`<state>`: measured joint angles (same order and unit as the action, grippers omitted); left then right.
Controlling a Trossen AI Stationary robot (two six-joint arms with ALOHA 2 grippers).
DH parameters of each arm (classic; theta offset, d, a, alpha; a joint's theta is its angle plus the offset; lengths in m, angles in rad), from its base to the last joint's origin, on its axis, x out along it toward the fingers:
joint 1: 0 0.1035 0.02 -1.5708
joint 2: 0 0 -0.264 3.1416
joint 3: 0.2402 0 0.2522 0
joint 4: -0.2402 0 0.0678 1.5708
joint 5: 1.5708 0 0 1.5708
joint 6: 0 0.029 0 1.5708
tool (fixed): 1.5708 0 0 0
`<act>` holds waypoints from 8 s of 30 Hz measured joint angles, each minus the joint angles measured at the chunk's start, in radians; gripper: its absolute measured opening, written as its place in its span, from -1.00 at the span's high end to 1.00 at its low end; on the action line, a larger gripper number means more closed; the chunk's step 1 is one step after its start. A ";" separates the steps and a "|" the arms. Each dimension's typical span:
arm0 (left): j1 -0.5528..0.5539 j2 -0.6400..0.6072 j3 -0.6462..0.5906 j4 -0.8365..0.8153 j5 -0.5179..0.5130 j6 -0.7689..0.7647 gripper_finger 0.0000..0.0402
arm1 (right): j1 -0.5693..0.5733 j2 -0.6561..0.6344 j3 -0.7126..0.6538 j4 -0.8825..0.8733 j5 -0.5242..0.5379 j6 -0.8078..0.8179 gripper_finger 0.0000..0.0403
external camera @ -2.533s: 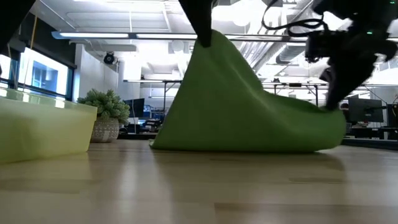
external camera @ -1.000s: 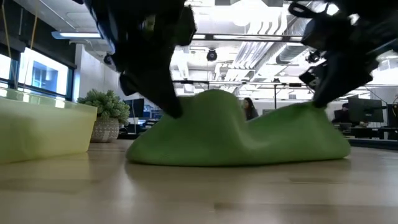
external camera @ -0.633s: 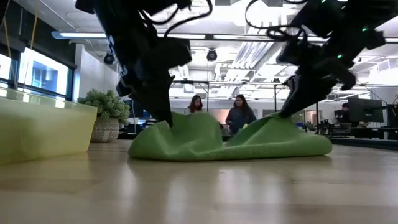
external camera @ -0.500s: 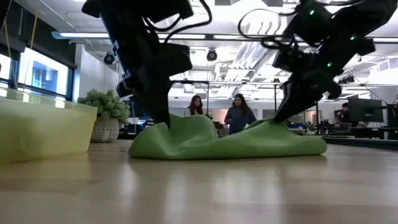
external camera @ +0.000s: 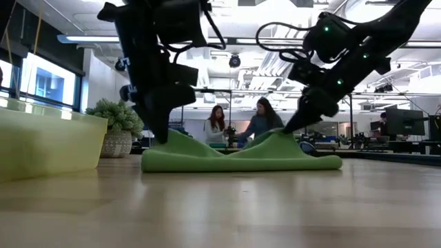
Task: Roll microfiber towels into tight, uniform cylinder then place into a basket
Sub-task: Fold the green towel
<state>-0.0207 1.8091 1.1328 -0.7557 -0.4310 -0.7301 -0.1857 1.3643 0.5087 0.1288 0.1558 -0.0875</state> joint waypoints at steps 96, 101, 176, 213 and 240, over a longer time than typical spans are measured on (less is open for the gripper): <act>0.136 -0.012 0.000 -0.024 0.099 0.120 0.34 | 0.048 0.117 0.032 -0.145 -0.234 0.571 0.28; 0.095 -0.012 0.000 0.009 0.186 0.158 0.34 | 0.087 0.117 0.032 -0.179 -0.121 0.585 0.28; 0.102 0.064 0.078 0.074 0.333 0.637 0.35 | 0.211 0.102 0.130 -0.086 0.164 0.649 0.28; 0.033 0.068 0.035 0.396 0.398 0.545 0.35 | 0.043 0.205 0.130 -0.068 0.219 0.270 0.28; -0.123 0.156 0.087 0.299 0.254 0.828 0.35 | 0.332 -0.003 0.131 -0.424 -0.173 -0.112 0.28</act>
<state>-0.1440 1.9648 1.2201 -0.4572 -0.1765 0.0984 0.1463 1.3618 0.6396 -0.2956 -0.0170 -0.1997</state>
